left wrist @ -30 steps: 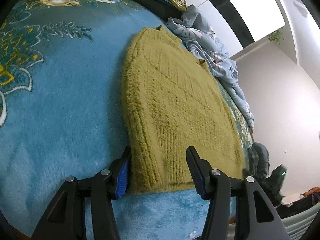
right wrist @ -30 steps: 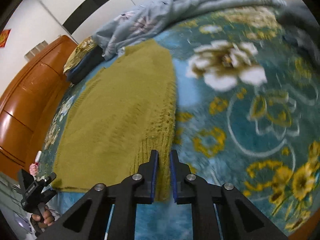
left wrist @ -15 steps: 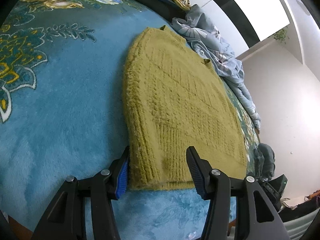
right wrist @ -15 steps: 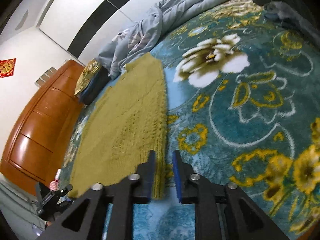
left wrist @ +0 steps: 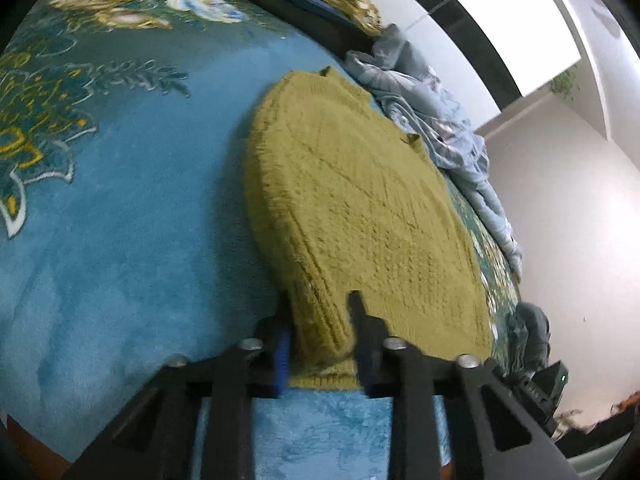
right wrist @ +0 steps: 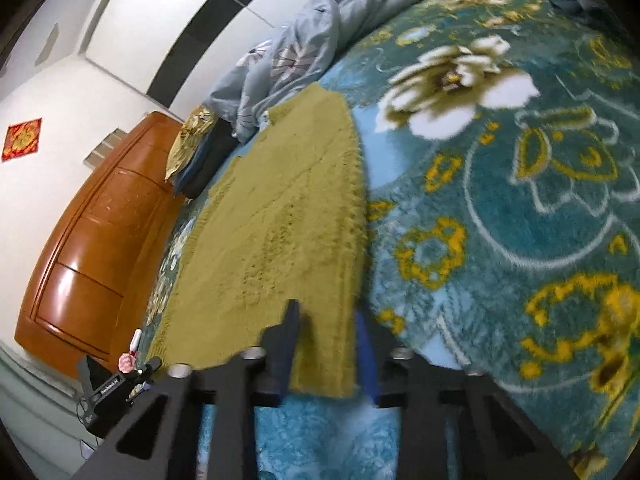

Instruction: Fold clothes

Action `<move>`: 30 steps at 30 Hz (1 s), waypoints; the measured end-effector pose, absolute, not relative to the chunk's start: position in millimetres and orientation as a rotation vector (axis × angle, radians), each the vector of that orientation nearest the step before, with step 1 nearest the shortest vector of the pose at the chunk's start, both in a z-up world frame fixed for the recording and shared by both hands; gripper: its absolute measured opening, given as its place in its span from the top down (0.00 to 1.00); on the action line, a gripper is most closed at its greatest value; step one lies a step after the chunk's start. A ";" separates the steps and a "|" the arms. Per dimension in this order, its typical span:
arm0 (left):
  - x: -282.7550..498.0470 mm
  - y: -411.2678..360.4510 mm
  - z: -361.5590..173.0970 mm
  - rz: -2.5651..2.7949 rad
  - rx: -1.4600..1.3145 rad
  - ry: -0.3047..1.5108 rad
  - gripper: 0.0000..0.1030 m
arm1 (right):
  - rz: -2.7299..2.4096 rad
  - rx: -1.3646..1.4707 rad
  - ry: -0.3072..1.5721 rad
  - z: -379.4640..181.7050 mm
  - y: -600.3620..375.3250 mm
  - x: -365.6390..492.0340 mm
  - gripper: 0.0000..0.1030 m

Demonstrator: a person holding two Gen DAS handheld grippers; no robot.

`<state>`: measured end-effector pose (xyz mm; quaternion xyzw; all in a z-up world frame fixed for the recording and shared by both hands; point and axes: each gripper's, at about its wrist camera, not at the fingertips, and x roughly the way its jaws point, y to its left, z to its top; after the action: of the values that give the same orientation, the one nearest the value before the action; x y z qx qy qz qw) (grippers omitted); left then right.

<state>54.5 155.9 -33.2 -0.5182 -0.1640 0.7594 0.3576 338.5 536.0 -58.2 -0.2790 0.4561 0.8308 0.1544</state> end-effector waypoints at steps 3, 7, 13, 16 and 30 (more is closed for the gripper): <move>57.4 150.1 -26.9 1.985 -1.311 -0.426 0.90 | 2.378 -0.761 1.360 -57.7 536.2 345.7 0.88; 61.8 137.3 -19.4 2.000 -1.283 -0.450 0.91 | 2.383 -0.751 1.353 -49.8 531.8 354.1 0.89; 65.4 127.1 -23.5 2.015 -1.290 -0.444 0.90 | 2.393 -0.761 1.340 -45.4 522.5 361.7 0.89; 64.3 129.7 -33.9 2.026 -1.328 -0.410 0.90 | 2.372 -0.786 1.344 -51.9 523.9 360.7 0.89; 69.8 126.8 -11.5 2.001 -1.163 -0.311 0.59 | 2.442 -0.836 1.164 -38.6 522.9 356.1 0.83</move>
<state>69.8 126.8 -11.5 -0.4582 -0.1224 0.7881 0.3923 356.1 522.9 -38.6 -0.2918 0.4061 0.8521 0.1544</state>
